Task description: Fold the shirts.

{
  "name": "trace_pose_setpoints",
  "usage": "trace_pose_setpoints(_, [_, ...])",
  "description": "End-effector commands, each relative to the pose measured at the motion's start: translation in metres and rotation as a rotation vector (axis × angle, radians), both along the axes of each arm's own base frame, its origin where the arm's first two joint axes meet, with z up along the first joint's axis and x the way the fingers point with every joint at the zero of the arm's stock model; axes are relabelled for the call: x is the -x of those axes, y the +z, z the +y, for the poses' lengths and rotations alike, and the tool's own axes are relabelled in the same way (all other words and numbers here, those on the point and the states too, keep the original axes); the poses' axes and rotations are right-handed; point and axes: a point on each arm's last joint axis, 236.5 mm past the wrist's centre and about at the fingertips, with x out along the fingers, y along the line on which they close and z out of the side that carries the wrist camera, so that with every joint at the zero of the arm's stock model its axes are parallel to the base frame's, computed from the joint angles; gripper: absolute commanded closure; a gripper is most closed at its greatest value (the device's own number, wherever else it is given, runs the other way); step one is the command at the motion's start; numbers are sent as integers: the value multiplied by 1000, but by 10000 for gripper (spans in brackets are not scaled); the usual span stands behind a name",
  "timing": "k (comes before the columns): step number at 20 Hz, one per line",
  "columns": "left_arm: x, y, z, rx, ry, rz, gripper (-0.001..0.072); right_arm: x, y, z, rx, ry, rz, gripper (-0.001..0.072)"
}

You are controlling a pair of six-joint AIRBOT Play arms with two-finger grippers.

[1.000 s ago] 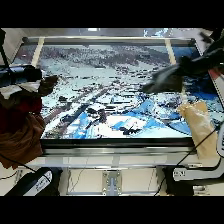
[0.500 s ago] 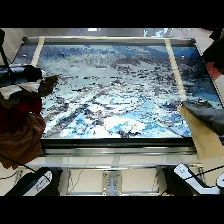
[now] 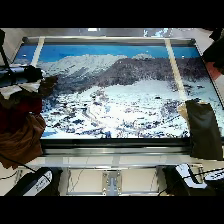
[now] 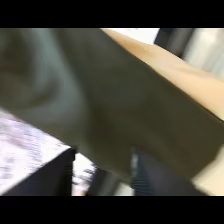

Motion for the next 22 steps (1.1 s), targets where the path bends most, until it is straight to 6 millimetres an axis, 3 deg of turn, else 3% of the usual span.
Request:
trace_pose_setpoints(1, [0, 0, -1, 4, -1, 1, 696, -96, 102, 62, -56, 238, -459, 633])
trace_pose_setpoints(2, [0, 0, -1, 4, -1, 2, 696, -116, 118, 103, -81, 415, -530, 698])
trace_pose_setpoints(3, [0, -1, -1, 4, -2, 4, 696, -126, 122, 140, -97, 575, -547, 698])
trace_pose_setpoints(5, [3, -3, -2, 4, -8, 19, 696, -133, 112, 205, -89, 866, -496, 698])
trace_pose_setpoints(7, [8, -8, -4, 5, -19, 49, 696, -133, 92, 246, -50, 1058, -403, 698])
trace_pose_setpoints(9, [17, -17, -7, 7, -38, 99, 695, -129, 69, 263, 17, 1165, -282, 698])
trace_pose_setpoints(12, [23, -22, -9, 7, -50, 130, 695, -120, 50, 272, 67, 1248, -161, 697])
trace_pose_setpoints(15, [23, -22, -9, 7, -50, 130, 695, -123, 56, 287, 55, 1279, -204, 697])
trace_pose_setpoints(22, [23, -22, -9, 7, -50, 130, 696, -123, 55, 286, 59, 1277, -198, 697])
